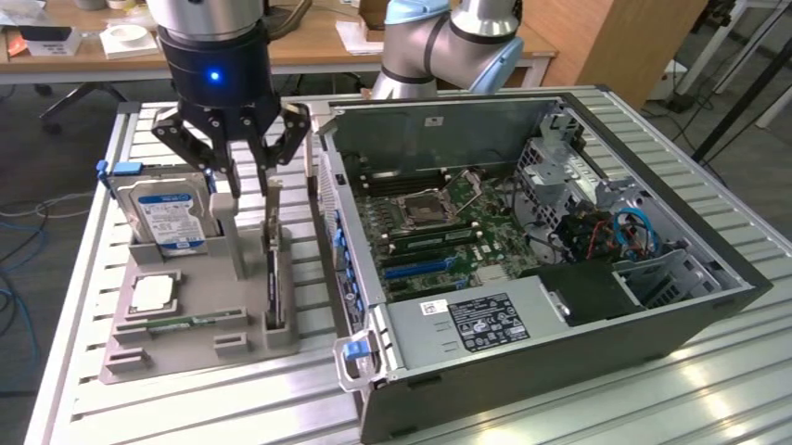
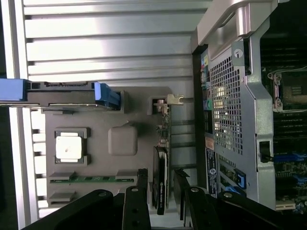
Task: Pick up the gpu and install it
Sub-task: 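Pick up the gpu and move the gpu toward the slot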
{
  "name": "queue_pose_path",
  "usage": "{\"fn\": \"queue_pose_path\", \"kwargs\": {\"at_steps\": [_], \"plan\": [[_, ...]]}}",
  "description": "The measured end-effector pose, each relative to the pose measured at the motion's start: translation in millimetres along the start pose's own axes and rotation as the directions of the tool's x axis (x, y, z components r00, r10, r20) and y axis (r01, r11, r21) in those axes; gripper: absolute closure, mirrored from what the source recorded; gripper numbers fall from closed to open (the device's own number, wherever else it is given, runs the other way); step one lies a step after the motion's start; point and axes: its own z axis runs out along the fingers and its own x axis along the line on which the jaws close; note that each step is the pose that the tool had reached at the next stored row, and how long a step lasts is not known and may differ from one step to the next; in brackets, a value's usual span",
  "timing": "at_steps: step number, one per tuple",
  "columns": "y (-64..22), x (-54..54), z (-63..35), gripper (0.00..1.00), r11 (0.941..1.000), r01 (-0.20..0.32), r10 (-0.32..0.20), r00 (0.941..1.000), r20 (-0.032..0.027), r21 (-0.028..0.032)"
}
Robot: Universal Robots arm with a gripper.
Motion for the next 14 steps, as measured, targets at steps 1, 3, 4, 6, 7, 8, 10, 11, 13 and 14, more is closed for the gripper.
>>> {"fn": "queue_pose_path", "kwargs": {"at_steps": [1, 3, 4, 6, 7, 8, 10, 11, 13, 14], "plan": [[0.0, 0.0, 0.6, 0.64, 1.0, 0.0, 0.0, 1.0, 0.0, 0.0], [-0.1, 0.1, 1.9, 0.64, 1.0, 0.0, 0.0, 1.0, 0.0, 0.0], [-0.2, 0.1, 2.8, 0.64, 1.0, 0.0, 0.0, 1.0, 0.0, 0.0], [-0.3, 0.1, 4.9, 0.64, 1.0, 0.0, 0.0, 1.0, 0.0001, 0.0], [-0.3, 0.1, 5.6, 0.64, 1.0, 0.0, 0.0, 1.0, 0.0001, 0.0], [-0.3, 0.2, 6.3, 0.64, 1.0, 0.0, 0.0, 1.0, 0.0, 0.0], [-0.4, 0.2, 7.5, 0.64, 1.0, 0.0, 0.0, 1.0, 0.0, 0.0], [-0.4, 0.2, 8.0, 0.64, 1.0, 0.0, 0.0, 1.0, -0.0001, 0.0001], [-0.5, 0.3, 8.7, 0.64, 1.0, 0.0, 0.0, 1.0, -0.0001, 0.0001], [-0.5, 0.3, 9.1, 0.64, 1.0, 0.0, 0.0, 1.0, 0.0, 0.0]]}}
